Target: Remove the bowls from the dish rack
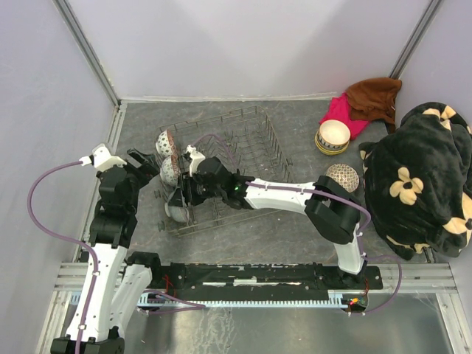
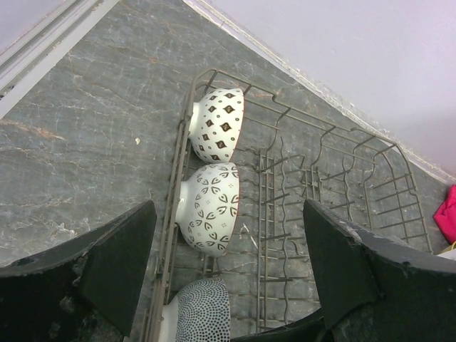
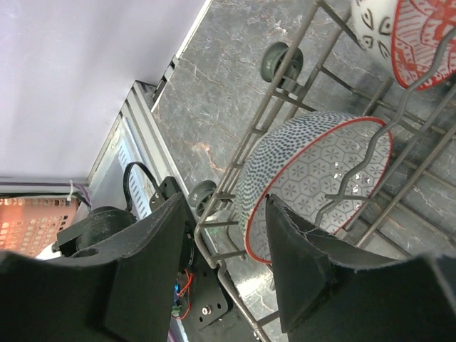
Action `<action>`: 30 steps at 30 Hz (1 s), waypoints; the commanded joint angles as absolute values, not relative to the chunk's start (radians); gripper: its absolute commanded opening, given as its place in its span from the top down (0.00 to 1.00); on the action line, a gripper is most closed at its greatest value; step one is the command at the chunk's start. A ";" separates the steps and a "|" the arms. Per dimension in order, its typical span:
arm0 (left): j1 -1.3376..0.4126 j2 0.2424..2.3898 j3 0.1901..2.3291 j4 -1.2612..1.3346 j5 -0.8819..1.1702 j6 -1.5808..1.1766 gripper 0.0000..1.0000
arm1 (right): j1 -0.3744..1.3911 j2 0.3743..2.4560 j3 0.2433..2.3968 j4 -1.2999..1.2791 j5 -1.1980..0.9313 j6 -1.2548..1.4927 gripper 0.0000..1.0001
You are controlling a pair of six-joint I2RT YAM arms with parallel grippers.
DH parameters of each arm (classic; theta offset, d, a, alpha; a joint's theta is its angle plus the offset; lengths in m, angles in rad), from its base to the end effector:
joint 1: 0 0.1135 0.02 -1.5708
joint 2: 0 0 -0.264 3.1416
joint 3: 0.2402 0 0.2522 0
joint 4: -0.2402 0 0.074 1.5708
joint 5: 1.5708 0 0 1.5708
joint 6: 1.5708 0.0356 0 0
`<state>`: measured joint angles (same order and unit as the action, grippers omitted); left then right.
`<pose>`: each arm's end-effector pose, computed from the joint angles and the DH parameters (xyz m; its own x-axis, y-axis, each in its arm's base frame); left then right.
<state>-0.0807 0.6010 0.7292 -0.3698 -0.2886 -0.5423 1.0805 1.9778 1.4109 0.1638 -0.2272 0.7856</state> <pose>0.1429 -0.0014 0.3277 -0.1020 -0.4881 -0.8668 -0.2928 0.8475 -0.4428 0.2111 0.4125 0.2324 -0.8075 -0.0494 -0.5878 -0.5460 0.4399 0.7130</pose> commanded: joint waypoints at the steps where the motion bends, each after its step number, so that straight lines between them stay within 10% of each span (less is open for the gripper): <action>1: -0.081 0.590 0.739 -0.370 -0.314 -0.540 0.10 | 1.094 1.984 1.383 0.246 -0.217 0.821 0.44; 30: -0.081 0.585 0.750 -0.383 -0.325 -0.535 0.10 | 1.101 1.971 1.330 0.378 -0.223 0.879 0.99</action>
<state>-0.0807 0.5961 0.7288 -0.3962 -0.3130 -0.5419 1.0973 2.0384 1.3357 0.3183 -0.2348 0.8940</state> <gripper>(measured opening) 0.903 0.144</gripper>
